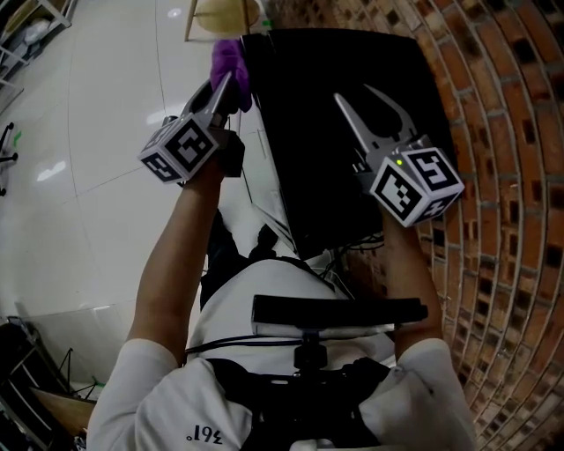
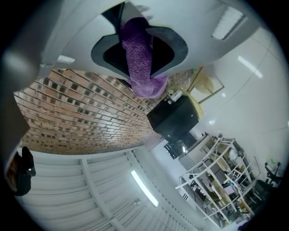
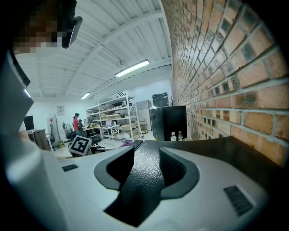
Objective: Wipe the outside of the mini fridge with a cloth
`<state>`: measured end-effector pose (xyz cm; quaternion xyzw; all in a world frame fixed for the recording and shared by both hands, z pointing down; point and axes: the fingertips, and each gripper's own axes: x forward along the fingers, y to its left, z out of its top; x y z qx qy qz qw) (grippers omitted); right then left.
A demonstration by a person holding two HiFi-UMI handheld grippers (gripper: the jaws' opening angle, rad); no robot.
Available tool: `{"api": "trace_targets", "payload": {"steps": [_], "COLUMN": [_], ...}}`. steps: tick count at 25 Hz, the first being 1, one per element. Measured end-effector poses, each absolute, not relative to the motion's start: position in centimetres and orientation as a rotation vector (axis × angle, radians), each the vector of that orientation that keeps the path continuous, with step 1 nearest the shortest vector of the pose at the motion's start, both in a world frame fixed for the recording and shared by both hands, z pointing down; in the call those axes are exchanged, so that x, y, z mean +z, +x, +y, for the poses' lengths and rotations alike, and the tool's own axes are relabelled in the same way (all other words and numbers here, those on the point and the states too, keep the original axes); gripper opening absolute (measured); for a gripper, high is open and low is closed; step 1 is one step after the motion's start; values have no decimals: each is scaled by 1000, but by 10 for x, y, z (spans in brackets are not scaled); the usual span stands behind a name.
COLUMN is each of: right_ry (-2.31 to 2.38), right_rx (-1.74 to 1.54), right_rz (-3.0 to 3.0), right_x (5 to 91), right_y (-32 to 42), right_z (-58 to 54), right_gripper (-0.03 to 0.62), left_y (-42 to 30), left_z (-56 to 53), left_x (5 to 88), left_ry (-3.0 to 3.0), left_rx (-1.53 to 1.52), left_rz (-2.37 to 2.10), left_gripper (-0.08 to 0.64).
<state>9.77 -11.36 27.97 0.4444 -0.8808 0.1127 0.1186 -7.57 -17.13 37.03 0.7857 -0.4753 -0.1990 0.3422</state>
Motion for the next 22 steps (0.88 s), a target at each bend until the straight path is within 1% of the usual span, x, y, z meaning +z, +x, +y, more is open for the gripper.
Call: {"api": "trace_targets", "payload": {"steps": [6, 15, 22], "right_ry": [1263, 1067, 1041], "right_rx": [309, 189, 266], "right_rz": [-2551, -2635, -2696], "right_x": [280, 270, 275], "right_y": [88, 22, 17], "right_z": [-119, -145, -151], "right_gripper": [167, 167, 167], "left_y": [-71, -68, -68], "left_z": [-167, -167, -169], "left_x": [395, 427, 459], "left_ry": [2002, 1990, 1998], "left_rx": [-494, -466, -441], "left_rz": [-1240, -1252, -1247], "left_gripper": [112, 110, 110]}}
